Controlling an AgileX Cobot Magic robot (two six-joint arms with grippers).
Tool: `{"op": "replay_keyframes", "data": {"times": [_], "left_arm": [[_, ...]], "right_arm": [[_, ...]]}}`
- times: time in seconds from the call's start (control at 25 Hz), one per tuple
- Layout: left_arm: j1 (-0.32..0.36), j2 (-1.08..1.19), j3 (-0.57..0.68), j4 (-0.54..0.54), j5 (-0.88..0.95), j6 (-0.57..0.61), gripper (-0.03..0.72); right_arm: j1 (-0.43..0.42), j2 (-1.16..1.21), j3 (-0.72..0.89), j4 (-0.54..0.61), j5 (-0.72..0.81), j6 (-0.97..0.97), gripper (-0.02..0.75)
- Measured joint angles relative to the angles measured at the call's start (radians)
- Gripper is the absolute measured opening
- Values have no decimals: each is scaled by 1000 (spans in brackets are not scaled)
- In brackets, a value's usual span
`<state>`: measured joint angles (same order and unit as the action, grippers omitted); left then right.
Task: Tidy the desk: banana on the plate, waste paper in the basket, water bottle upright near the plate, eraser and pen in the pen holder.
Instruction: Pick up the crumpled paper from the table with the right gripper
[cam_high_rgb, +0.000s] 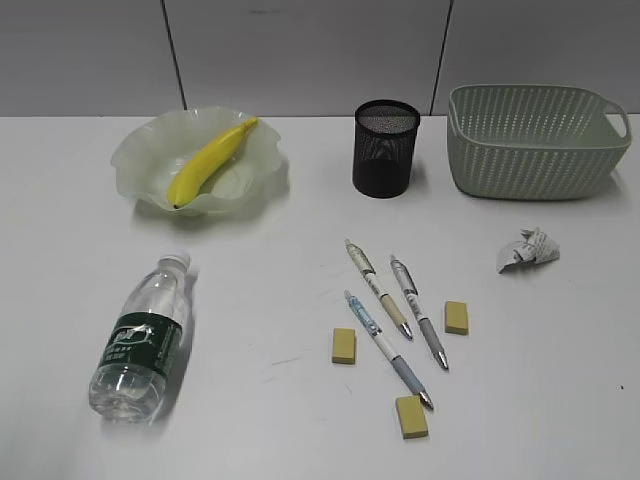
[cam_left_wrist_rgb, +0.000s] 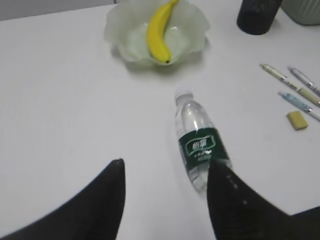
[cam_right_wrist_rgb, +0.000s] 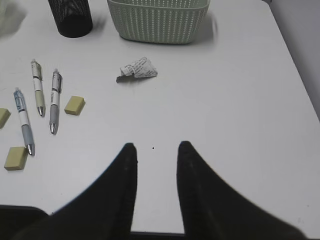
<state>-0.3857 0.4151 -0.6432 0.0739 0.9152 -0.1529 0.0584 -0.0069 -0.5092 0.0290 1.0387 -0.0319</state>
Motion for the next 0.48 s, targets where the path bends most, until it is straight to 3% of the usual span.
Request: {"op": "replay_keyframes", "data": {"times": [0.24, 0.48], "left_arm": [[0, -259, 81, 39, 124, -39, 390], [0, -413, 104, 40, 144, -44, 322]], "right_arm": [[0, 0, 0, 0, 0, 0, 236], [0, 0, 0, 0, 0, 0, 236]]}}
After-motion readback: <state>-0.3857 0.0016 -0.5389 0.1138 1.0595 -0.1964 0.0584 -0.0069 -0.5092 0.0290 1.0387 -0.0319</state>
